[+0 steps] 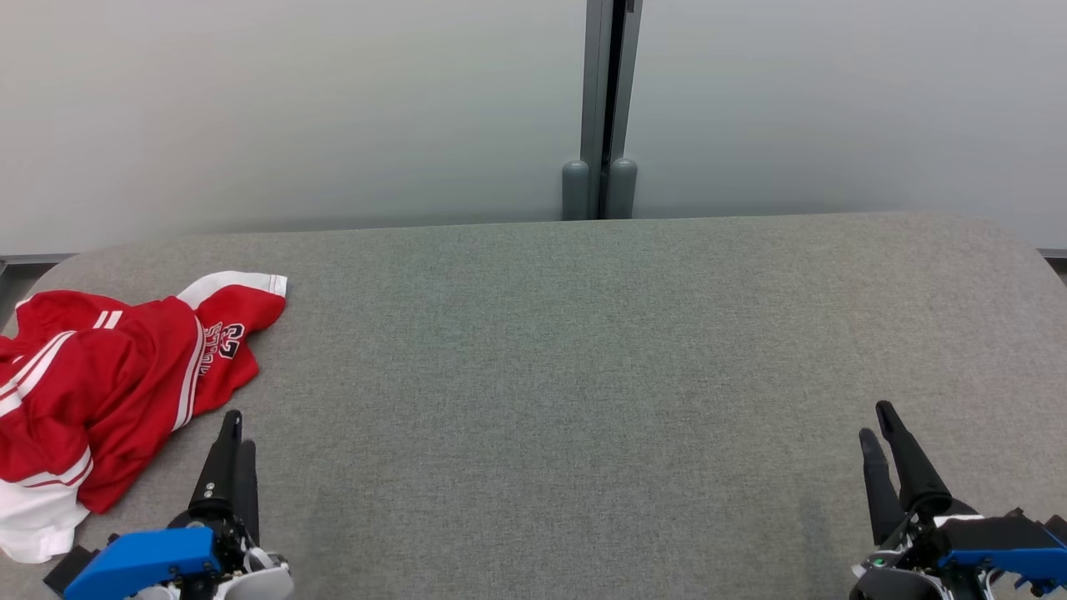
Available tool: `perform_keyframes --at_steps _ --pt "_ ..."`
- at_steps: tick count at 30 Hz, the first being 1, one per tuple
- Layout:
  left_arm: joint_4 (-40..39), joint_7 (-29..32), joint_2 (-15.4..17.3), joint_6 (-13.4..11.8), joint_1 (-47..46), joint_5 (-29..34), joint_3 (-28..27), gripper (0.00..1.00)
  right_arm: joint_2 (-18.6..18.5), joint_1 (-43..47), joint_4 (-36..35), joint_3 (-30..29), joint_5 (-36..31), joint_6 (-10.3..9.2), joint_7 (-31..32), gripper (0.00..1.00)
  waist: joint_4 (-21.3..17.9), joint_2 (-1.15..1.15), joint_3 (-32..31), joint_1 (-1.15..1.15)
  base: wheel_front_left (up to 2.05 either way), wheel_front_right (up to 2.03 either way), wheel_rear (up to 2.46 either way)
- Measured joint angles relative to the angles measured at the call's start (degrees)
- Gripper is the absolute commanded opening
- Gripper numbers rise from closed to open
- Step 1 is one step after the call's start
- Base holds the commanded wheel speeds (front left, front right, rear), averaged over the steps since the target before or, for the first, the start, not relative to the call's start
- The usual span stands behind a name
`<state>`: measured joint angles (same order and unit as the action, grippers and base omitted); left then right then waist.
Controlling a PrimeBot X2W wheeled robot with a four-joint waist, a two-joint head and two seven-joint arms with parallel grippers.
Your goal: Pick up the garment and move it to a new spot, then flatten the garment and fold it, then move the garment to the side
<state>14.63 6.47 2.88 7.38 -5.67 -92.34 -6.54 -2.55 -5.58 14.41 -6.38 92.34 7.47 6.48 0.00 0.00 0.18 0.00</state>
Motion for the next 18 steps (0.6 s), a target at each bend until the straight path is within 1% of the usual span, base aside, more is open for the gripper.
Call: perform_keyframes --at_steps 1,9,13,18 --pt "1.9 -0.4 -0.4 0.0 2.7 0.0 0.2 1.0 0.4 2.1 1.8 0.6 0.0 -0.11 -0.4 1.0 0.0 0.0 0.0 0.0 0.0 0.0 0.0" --pt "1.5 -2.1 -0.5 -0.1 2.8 1.2 1.3 1.0 0.4 2.2 1.3 2.0 -1.4 -0.11 -2.1 1.0 0.0 0.0 0.0 0.0 0.0 0.0 0.0" --pt "1.0 -3.2 -0.5 -1.0 2.9 3.7 1.8 1.0 0.4 2.2 1.1 2.4 -3.2 -0.11 -3.1 1.0 0.1 0.0 0.0 0.0 0.0 0.0 0.0" --pt "0.1 -4.5 -0.5 -2.4 3.0 8.7 3.0 1.0 0.4 2.2 0.8 2.8 -7.3 -0.11 -4.5 1.0 0.1 0.0 -0.1 0.0 0.0 0.0 0.0"
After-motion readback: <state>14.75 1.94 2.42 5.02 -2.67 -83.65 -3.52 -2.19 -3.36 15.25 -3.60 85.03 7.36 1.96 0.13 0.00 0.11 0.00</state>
